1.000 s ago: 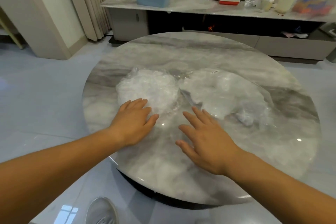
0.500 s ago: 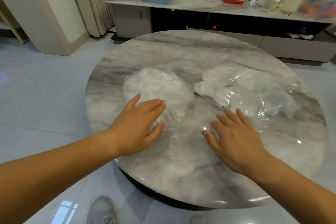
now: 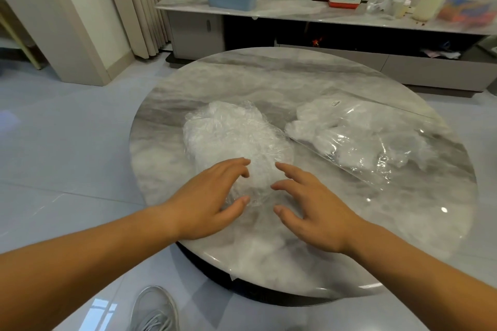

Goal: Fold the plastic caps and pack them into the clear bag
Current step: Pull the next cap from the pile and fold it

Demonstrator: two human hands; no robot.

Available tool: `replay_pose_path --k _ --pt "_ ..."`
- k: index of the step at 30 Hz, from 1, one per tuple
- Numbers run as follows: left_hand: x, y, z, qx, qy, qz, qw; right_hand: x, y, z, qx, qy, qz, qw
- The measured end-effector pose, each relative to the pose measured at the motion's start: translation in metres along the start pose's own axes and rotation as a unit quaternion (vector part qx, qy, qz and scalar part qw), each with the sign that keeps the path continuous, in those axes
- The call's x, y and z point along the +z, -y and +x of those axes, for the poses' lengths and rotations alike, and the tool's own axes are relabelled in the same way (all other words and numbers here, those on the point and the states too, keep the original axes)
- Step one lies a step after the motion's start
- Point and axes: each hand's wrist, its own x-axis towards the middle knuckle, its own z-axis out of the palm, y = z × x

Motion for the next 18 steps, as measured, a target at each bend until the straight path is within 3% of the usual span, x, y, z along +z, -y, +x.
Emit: replay_pose_path --k 3,5,9,11,13,16,18 --pt "-0.007 -0.017 0.0 0.017 -0.034 -0.077 0.996 -0.006 0.004 -0.001 -0.04 -0.023 0.036 0.998" --pt "-0.006 -0.029 -0.001 0.008 -0.038 -0.173 0.984 -0.01 0.007 -0.008 -0.063 -0.032 0.004 0.997" --pt "0.008 -0.052 0.001 -0.054 0.022 -0.385 0.921 -0.01 0.002 -0.034 -0.048 0.027 -0.046 0.997" --pt "0.013 -0.057 0.002 -0.07 0.054 -0.413 0.906 -0.008 -0.005 -0.045 -0.027 0.053 -0.053 0.997" --pt "0.014 -0.054 0.001 -0.058 0.072 -0.375 0.922 -0.009 -0.012 -0.054 -0.003 0.054 -0.052 0.997" --pt "0.014 -0.041 0.004 -0.029 0.009 -0.197 0.98 -0.013 -0.022 -0.068 -0.001 0.036 -0.077 0.996" --pt "0.015 -0.034 0.009 -0.063 0.003 -0.092 0.994 -0.015 -0.027 -0.077 -0.01 0.01 -0.08 0.997"
